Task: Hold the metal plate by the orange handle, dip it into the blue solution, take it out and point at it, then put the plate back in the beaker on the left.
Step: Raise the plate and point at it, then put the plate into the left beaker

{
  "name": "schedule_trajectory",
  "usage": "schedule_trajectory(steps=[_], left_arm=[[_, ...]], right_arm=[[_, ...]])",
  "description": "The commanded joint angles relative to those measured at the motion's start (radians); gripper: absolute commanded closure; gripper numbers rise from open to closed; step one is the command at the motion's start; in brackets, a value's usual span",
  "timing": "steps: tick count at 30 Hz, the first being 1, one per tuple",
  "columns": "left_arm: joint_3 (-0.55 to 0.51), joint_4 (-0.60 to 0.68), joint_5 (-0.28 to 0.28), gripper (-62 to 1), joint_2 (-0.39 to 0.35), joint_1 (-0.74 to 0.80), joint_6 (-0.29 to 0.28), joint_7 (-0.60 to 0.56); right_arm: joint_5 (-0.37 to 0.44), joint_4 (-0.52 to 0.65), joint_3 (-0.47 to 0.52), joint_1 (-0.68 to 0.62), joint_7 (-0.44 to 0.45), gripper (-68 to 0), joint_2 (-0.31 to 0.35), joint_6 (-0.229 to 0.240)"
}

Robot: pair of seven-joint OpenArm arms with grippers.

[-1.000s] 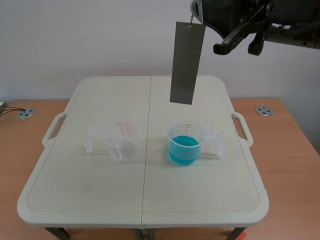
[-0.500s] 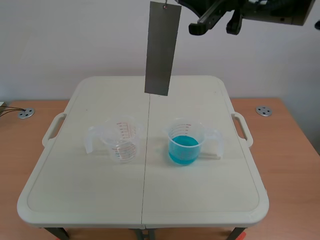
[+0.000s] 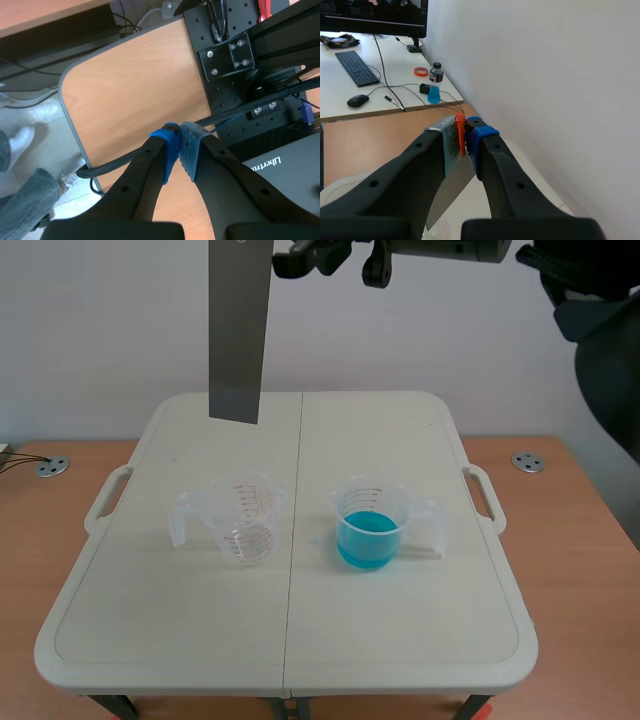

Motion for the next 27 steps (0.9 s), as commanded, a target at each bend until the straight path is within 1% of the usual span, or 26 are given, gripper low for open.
schedule_trajectory(steps=[1, 4, 7, 11, 17, 21, 27], left_arm=[[-0.008, 0.013, 0.005, -1.5, -0.006, 0.007, -0.001, -0.010], [-0.008, 0.008, 0.022, -1.5, -0.006, 0.002, -0.001, -0.009], [-0.008, 0.000, 0.023, -1.5, -0.006, -0.001, -0.001, -0.009], [-0.008, -0.010, 0.024, -1.5, -0.006, -0.006, -0.001, -0.010], [-0.008, -0.011, 0.023, -1.5, -0.006, -0.009, -0.001, -0.009], [-0.008, -0.011, 0.023, -1.5, -0.006, -0.009, -0.001, -0.010], [-0.008, -0.010, 0.023, -1.5, -0.006, -0.009, -0.001, -0.010]], right_arm=[[0.011, -0.018, -0.013, 0.039, 0.014, -1.3, -0.018, -0.003], [0.010, -0.061, -0.038, 0.062, 0.014, -1.3, -0.040, -0.003], [0.011, -0.104, -0.056, 0.081, 0.015, -1.3, -0.056, -0.003], [0.011, -0.145, -0.074, 0.093, 0.015, -1.3, -0.059, -0.002], [0.011, -0.219, -0.084, 0.104, 0.014, -1.3, -0.085, 0.005], [0.011, -0.262, -0.085, 0.104, 0.011, -1.3, -0.102, 0.031], [0.011, -0.306, -0.086, 0.104, 0.012, -1.3, -0.106, 0.032]])
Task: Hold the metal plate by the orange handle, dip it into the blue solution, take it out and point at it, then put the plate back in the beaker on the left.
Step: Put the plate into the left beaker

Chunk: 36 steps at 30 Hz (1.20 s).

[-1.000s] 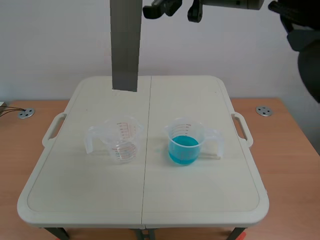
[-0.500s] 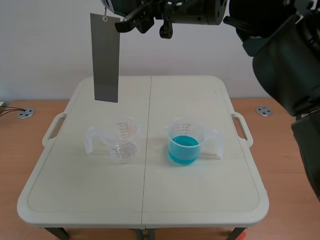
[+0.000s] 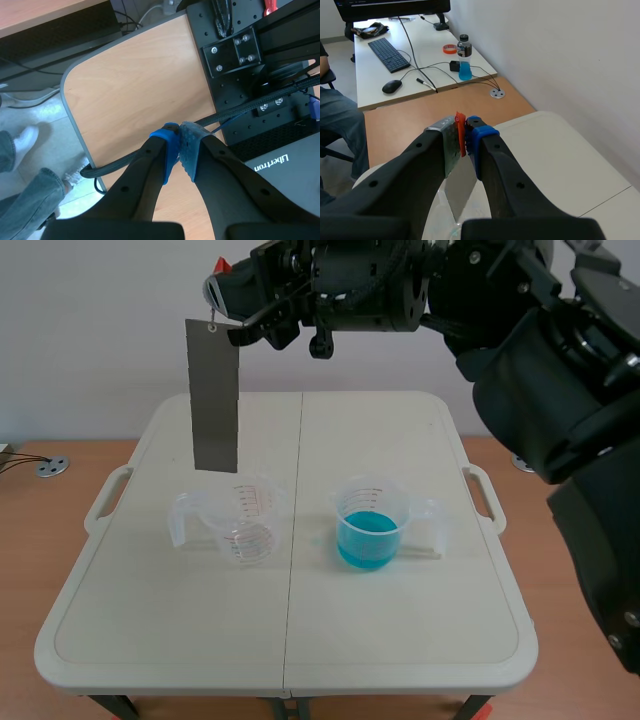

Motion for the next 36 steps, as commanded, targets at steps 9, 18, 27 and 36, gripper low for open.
schedule_trajectory(steps=[9, 18, 27, 36], left_arm=[[-0.007, 0.007, -0.003, -1.5, -0.008, 0.008, -0.001, -0.010], [-0.007, 0.007, -0.003, -1.5, -0.008, 0.008, -0.001, -0.010], [-0.007, 0.007, -0.002, -1.5, -0.008, 0.008, -0.001, -0.010], [-0.007, 0.007, -0.002, -1.5, -0.025, 0.008, -0.001, -0.010]], right_arm=[[0.014, -0.033, -0.028, 0.031, 0.016, -1.3, -0.003, 0.024], [0.015, -0.068, -0.064, 0.031, 0.023, -1.3, -0.003, 0.024], [0.014, -0.087, -0.064, 0.031, 0.038, -1.3, -0.003, 0.023], [-0.011, -0.087, -0.064, 0.029, 0.042, -1.3, 0.003, 0.023]])
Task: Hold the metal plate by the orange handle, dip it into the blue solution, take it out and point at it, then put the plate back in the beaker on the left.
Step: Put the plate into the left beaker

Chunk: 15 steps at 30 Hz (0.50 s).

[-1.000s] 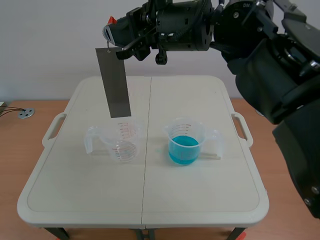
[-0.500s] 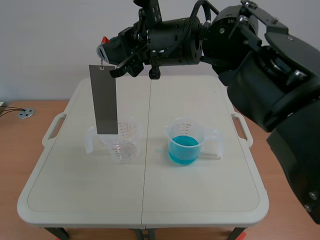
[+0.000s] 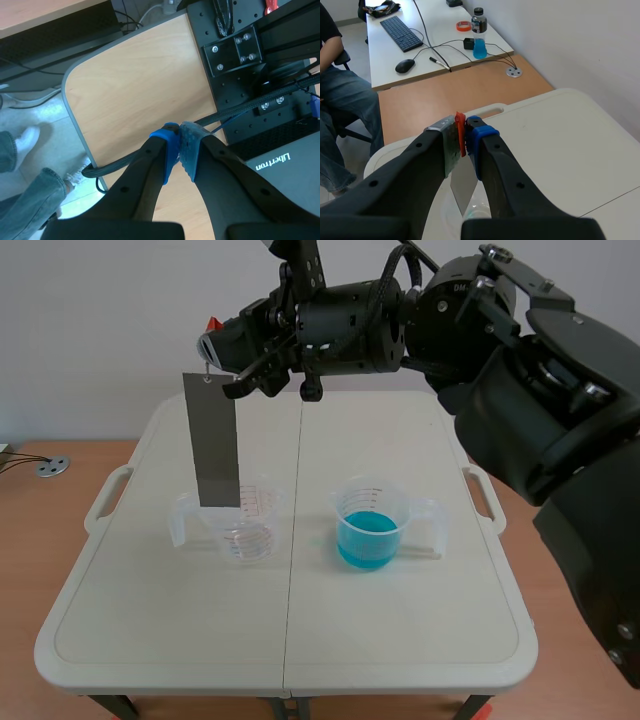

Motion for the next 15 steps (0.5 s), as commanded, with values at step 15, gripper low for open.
schedule_trajectory(steps=[15], left_arm=[[-0.007, 0.007, -0.003, -1.5, -0.027, 0.008, -0.001, -0.010]], right_arm=[[-0.027, -0.054, 0.002, 0.023, 0.034, -1.3, 0.003, -0.003]])
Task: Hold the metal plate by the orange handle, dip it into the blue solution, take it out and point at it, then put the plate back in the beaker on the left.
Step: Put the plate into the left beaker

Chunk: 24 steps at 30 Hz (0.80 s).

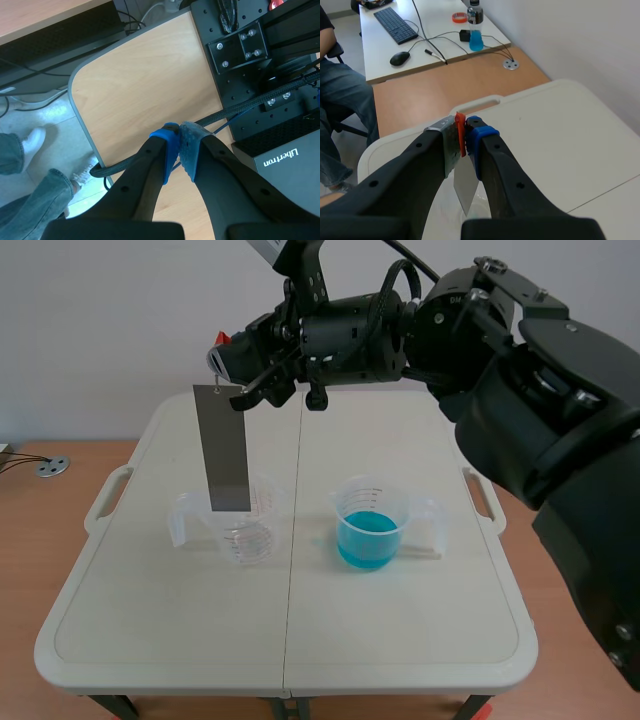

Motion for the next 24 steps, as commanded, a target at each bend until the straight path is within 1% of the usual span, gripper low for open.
schedule_trajectory(steps=[1, 15, 17, 24], left_arm=[[-0.005, 0.007, -0.003, -1.5, -0.003, 0.008, -0.001, -0.010], [-0.005, 0.007, -0.003, -1.5, -0.003, 0.008, -0.001, -0.010], [-0.005, 0.007, -0.003, -1.5, -0.003, 0.008, -0.001, -0.010], [-0.005, 0.007, -0.003, -1.5, -0.003, 0.008, -0.001, -0.010]], right_arm=[[0.005, -0.021, 0.002, 0.023, 0.031, -1.3, 0.002, -0.003], [-0.004, -0.181, 0.002, 0.023, 0.155, -1.3, 0.002, -0.002], [-0.005, -0.203, 0.002, 0.023, 0.172, -1.3, 0.002, 0.007], [-0.024, -0.248, 0.002, 0.023, 0.199, -1.3, 0.002, 0.008]])
